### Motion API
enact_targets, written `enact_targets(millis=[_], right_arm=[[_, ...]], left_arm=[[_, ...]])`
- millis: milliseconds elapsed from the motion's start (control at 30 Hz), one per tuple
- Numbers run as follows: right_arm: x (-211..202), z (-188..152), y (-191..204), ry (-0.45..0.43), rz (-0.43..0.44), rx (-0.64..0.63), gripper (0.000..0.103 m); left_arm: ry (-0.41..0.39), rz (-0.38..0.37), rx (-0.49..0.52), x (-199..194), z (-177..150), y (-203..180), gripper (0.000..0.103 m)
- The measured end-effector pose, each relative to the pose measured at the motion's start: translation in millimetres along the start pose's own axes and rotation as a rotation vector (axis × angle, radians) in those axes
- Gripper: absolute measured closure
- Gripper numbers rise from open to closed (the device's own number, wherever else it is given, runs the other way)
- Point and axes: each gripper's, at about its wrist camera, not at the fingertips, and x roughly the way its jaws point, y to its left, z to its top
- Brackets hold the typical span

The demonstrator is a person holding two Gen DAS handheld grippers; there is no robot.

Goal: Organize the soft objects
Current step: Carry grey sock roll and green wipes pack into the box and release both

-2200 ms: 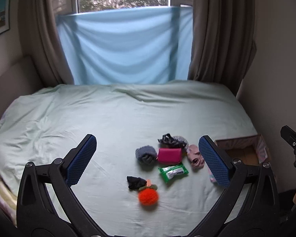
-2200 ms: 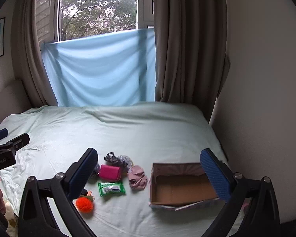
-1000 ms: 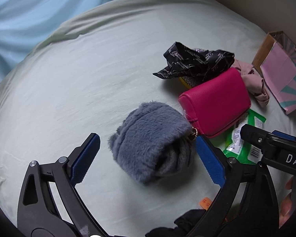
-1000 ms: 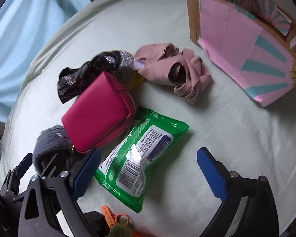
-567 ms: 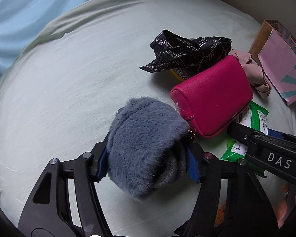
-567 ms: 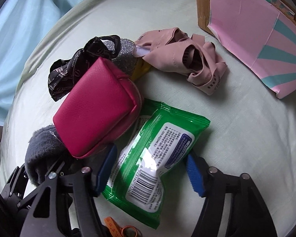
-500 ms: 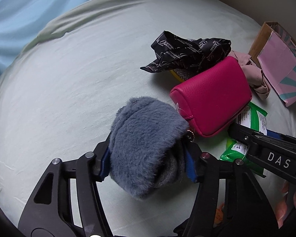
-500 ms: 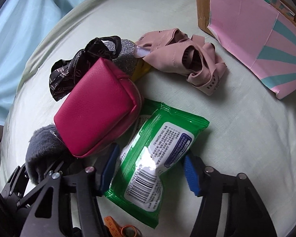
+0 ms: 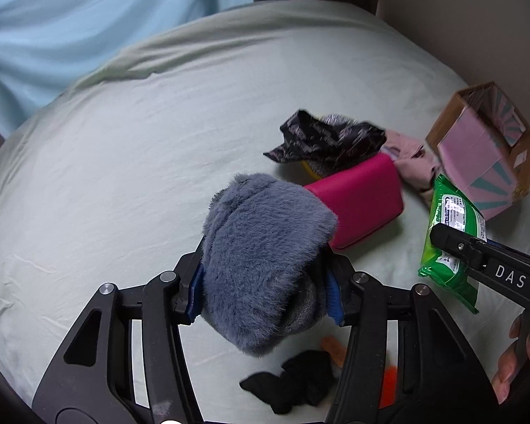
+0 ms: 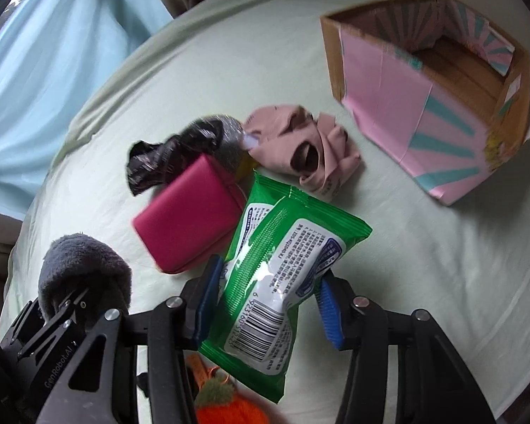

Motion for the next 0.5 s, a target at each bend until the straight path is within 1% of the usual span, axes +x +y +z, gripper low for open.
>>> enact_targets(millis=[133, 300, 367, 500], right_arm=[[-38.3, 11.5, 3.4, -0.028, 0.03, -0.054, 0.057], [-100.9, 27.4, 8.1, -0.079, 0.071, -0.176, 0.057], [-128.5, 34.1, 15.7, -0.102, 0.094, -0.233, 0.057], [-175.4, 50.6, 14.9, -0.142, 0.127, -0.332, 0.057]], left_arm=[[-0.035, 0.019, -0.039, -40.1, 14.4, -4.4, 0.054], [-0.082, 0.026, -0.101, -96.0, 32.4, -11.8, 0.054], [-0.096, 0.032, -0.12, -119.8, 38.6, -18.6, 0.054], [-0.127, 0.061, -0.158, -163.5, 50.6, -35.9, 0.054]])
